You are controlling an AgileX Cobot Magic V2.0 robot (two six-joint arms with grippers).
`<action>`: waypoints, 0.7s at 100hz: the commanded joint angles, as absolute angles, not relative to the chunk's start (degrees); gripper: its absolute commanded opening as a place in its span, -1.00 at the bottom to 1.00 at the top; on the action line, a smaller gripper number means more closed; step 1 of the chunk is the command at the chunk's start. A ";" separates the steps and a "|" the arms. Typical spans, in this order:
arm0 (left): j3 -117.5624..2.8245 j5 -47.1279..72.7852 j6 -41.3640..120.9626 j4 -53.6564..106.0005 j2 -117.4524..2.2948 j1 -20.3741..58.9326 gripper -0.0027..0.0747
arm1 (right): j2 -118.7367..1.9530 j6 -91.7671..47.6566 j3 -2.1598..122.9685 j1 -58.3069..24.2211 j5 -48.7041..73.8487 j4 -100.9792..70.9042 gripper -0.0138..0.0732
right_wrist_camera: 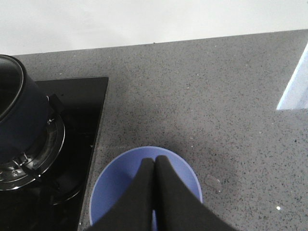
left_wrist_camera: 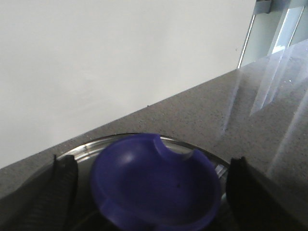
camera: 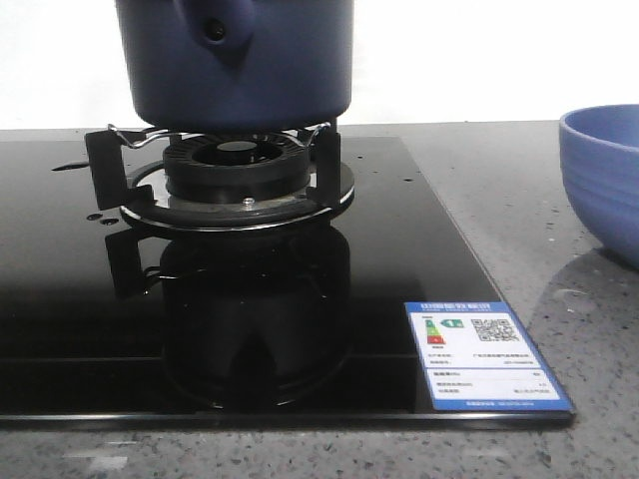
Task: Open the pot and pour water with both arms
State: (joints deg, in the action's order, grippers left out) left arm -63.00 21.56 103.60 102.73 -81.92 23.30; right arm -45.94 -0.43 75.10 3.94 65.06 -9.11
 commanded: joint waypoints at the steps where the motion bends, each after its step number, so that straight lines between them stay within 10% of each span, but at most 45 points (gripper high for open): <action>1: -65.02 21.40 103.64 104.98 -76.35 23.00 0.53 | -45.78 -1.13 76.38 3.83 59.77 -9.61 -0.83; 24: -63.93 19.48 101.91 104.52 -64.67 19.74 0.48 | -45.06 -4.98 72.97 2.13 55.55 -9.61 -0.83; 58: -40.76 5.29 99.94 105.01 -36.61 18.87 -0.96 | -26.58 -12.34 46.65 -5.07 35.67 -9.61 -0.83; 70: -32.23 5.19 99.94 105.01 -27.51 18.87 -0.98 | -16.67 -12.34 35.93 -5.84 27.55 -9.61 -0.83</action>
